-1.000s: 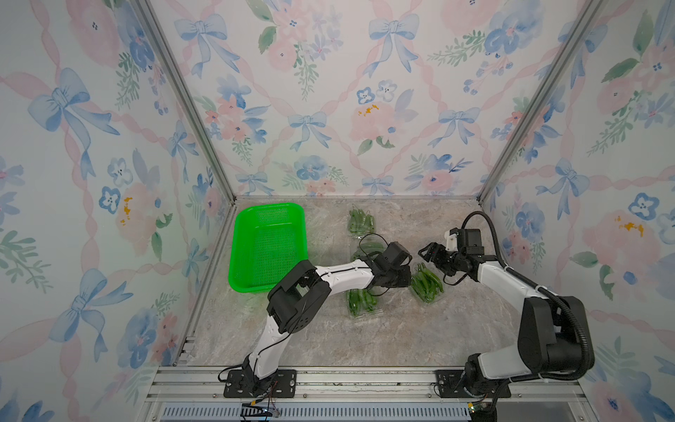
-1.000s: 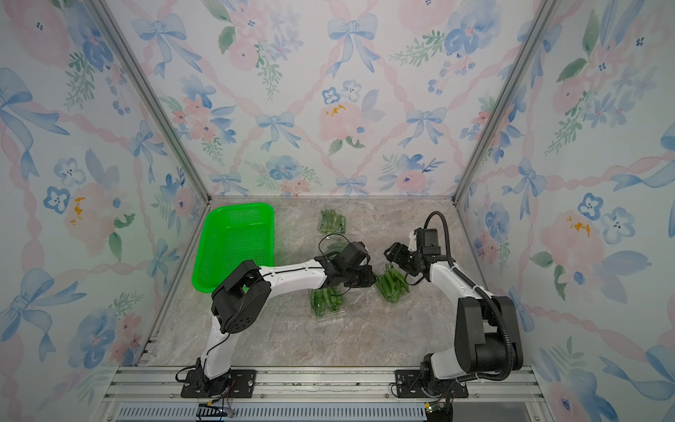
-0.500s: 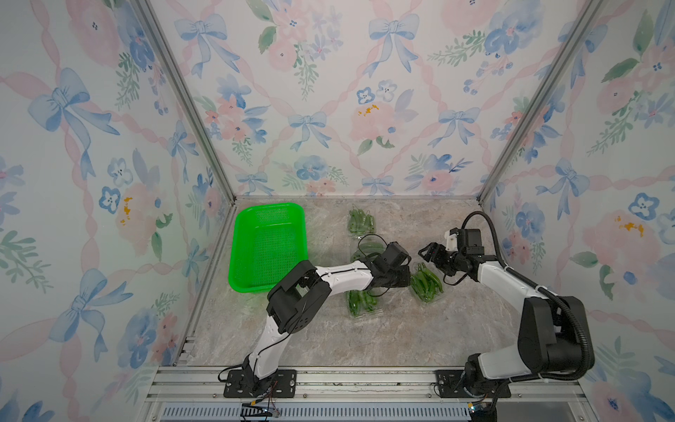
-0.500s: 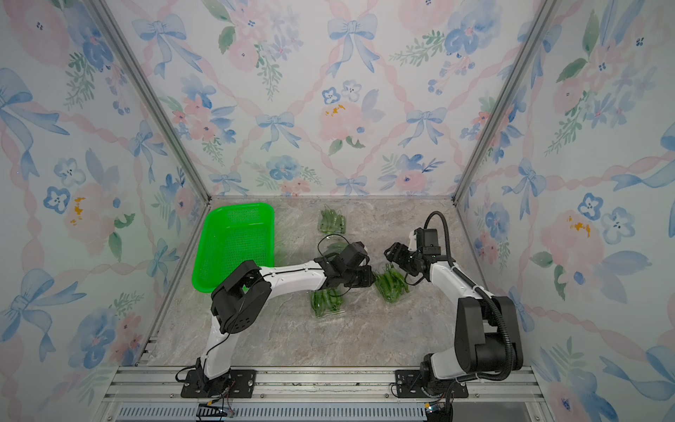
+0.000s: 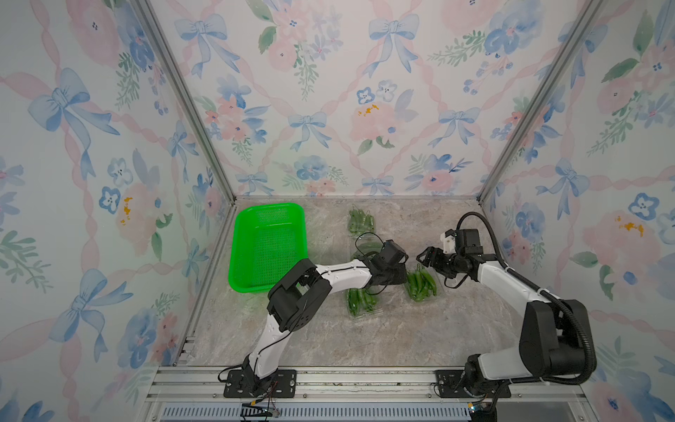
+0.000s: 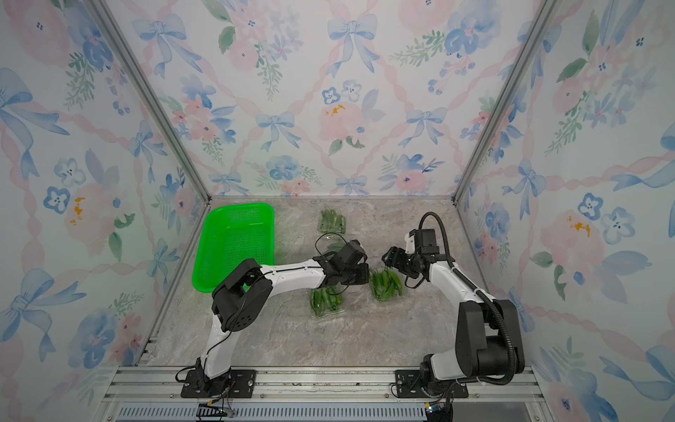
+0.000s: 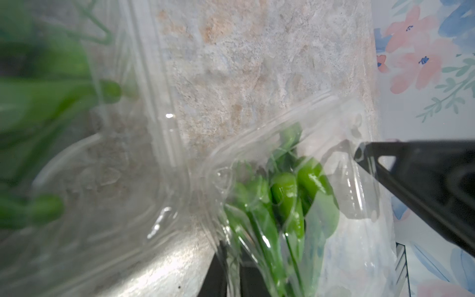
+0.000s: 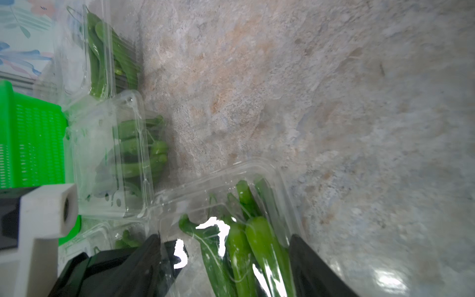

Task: Take small green peppers out of containers
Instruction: Open the packing box at the center of the board.

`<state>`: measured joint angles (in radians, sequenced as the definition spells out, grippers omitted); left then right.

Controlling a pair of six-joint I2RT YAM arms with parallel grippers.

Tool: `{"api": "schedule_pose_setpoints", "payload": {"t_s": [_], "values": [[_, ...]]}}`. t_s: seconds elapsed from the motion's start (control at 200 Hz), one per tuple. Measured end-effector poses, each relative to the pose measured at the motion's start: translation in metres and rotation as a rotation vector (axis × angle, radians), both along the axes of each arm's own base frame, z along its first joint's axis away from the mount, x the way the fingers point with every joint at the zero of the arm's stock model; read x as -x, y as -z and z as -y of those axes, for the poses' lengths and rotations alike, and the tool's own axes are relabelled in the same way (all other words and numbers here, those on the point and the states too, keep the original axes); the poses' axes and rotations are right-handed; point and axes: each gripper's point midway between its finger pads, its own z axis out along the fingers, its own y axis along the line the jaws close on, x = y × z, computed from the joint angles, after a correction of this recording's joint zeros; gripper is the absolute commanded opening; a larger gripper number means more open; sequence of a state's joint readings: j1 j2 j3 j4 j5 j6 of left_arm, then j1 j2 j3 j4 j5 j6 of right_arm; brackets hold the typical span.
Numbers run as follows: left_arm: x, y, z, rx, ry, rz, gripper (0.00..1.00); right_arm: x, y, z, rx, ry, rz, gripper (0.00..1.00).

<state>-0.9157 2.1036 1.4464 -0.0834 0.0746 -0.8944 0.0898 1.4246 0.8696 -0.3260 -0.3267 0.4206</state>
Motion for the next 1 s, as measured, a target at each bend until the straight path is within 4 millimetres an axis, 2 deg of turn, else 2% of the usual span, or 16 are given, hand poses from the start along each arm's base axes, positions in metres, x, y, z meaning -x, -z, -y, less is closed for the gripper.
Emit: {"api": "schedule_pose_setpoints", "payload": {"t_s": [0.085,0.195,0.29,0.375,0.575,0.825,1.0], "values": [[-0.001,0.001,-0.001,-0.006,-0.005,0.004,0.10,0.012,-0.009,-0.004,0.061,-0.047,0.018,0.78],[-0.001,0.002,-0.003,-0.014,-0.010,0.003,0.08,0.023,-0.029,-0.011,0.140,-0.117,0.059,0.73],[-0.001,0.002,-0.003,-0.015,-0.009,0.002,0.08,0.032,-0.037,-0.014,0.188,-0.142,0.078,0.80],[-0.001,0.003,-0.003,-0.016,-0.009,0.002,0.08,0.038,-0.040,-0.009,0.229,-0.136,0.089,0.78],[-0.001,0.003,-0.003,-0.018,-0.012,0.003,0.09,0.055,-0.035,-0.001,0.273,-0.124,0.061,0.75],[0.000,0.003,-0.003,-0.018,-0.010,0.003,0.08,0.080,-0.037,-0.034,0.286,-0.219,0.064,0.75],[0.004,0.002,0.000,-0.017,0.000,0.003,0.07,0.097,-0.015,-0.042,0.315,-0.212,0.018,0.74]]}}
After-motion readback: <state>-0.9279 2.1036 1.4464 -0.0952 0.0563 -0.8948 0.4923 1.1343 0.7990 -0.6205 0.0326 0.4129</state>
